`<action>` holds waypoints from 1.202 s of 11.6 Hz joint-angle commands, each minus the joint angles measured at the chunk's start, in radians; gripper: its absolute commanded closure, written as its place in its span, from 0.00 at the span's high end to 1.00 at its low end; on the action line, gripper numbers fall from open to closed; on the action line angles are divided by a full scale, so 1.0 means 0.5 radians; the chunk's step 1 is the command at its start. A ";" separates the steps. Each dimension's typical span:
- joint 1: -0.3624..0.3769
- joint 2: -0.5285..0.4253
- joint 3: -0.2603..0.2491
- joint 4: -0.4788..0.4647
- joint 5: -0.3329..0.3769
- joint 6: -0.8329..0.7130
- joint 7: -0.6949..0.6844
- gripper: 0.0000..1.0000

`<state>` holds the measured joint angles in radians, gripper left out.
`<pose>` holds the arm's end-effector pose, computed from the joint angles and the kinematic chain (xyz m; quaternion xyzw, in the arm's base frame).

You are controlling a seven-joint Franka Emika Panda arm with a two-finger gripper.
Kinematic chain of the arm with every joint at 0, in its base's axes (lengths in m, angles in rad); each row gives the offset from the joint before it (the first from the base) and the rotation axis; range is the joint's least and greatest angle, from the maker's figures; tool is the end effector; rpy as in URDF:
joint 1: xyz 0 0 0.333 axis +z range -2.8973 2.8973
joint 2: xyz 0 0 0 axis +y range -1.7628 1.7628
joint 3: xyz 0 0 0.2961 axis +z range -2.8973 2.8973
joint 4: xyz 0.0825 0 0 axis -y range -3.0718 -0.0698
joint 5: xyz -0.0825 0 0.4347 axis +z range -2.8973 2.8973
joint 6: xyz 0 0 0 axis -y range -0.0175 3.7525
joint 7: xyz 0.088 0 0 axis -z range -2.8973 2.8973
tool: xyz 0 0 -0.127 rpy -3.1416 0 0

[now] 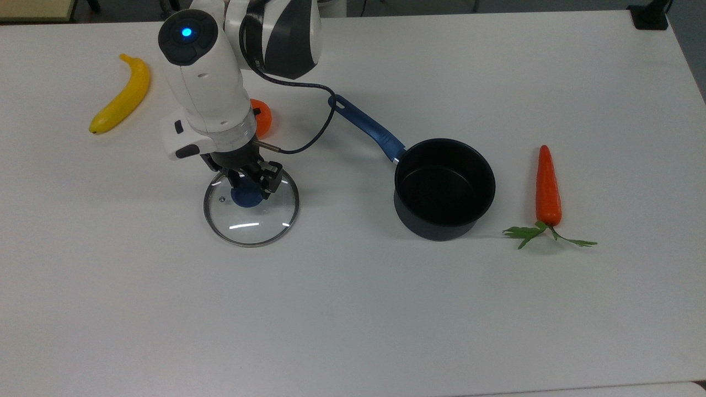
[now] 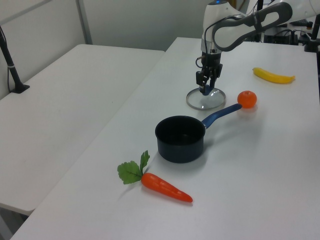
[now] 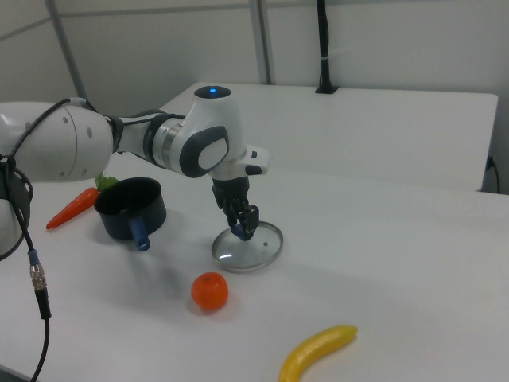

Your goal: Open lid

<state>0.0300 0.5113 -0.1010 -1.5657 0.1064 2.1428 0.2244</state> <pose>0.7324 -0.0383 0.2929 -0.9852 0.1668 -0.0327 0.0238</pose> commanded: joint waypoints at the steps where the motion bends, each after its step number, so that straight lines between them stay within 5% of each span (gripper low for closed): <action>1: 0.007 -0.029 0.002 -0.035 0.014 -0.107 0.039 0.67; 4: 0.004 -0.074 0.002 -0.022 0.002 -0.199 0.018 0.71; 8: 0.014 -0.402 0.002 0.005 -0.023 -0.370 -0.108 1.00; 14: 0.038 -0.872 0.021 -0.019 -0.029 -1.072 -0.292 1.00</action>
<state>0.0318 0.1670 -0.0988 -1.5260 0.1013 1.7080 0.1019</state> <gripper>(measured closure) 0.000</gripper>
